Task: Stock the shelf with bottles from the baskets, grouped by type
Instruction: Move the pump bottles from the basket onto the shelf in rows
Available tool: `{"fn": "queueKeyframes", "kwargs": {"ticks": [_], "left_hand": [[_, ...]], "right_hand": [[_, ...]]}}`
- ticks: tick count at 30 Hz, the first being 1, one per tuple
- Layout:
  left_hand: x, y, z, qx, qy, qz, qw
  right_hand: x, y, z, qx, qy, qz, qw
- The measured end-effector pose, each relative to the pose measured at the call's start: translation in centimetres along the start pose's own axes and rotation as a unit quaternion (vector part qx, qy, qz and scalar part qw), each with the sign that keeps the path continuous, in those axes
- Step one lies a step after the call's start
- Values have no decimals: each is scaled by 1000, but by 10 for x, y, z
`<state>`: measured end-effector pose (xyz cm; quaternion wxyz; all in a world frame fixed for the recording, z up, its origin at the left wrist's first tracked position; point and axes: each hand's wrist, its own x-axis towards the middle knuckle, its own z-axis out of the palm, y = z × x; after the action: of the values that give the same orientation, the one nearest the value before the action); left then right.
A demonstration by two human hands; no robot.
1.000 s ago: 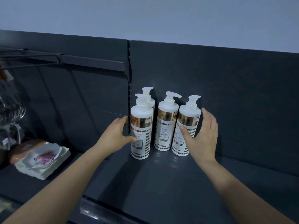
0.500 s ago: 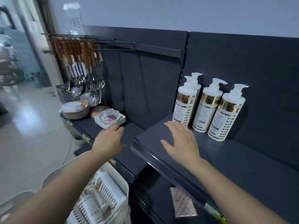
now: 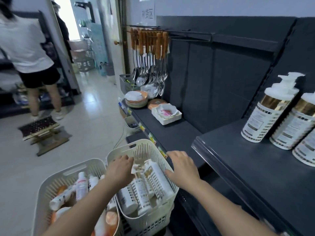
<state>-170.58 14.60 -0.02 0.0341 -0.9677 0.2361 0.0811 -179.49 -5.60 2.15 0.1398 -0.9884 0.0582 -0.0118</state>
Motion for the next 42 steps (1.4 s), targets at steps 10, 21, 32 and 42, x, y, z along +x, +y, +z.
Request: {"fn": "queueKeyframes", "kwargs": {"ticks": [10, 21, 32, 42], "left_hand": [[42, -34, 72, -42, -76, -14, 996], [99, -30, 141, -64, -165, -22, 984], [158, -20, 194, -85, -200, -121, 969], [178, -12, 207, -155, -216, -202, 943]], "right_hand": [[68, -9, 79, -5, -138, 34, 990], [116, 16, 150, -4, -228, 80, 970], [186, 42, 216, 22, -285, 52, 957], [199, 38, 250, -86, -247, 32, 965]]}}
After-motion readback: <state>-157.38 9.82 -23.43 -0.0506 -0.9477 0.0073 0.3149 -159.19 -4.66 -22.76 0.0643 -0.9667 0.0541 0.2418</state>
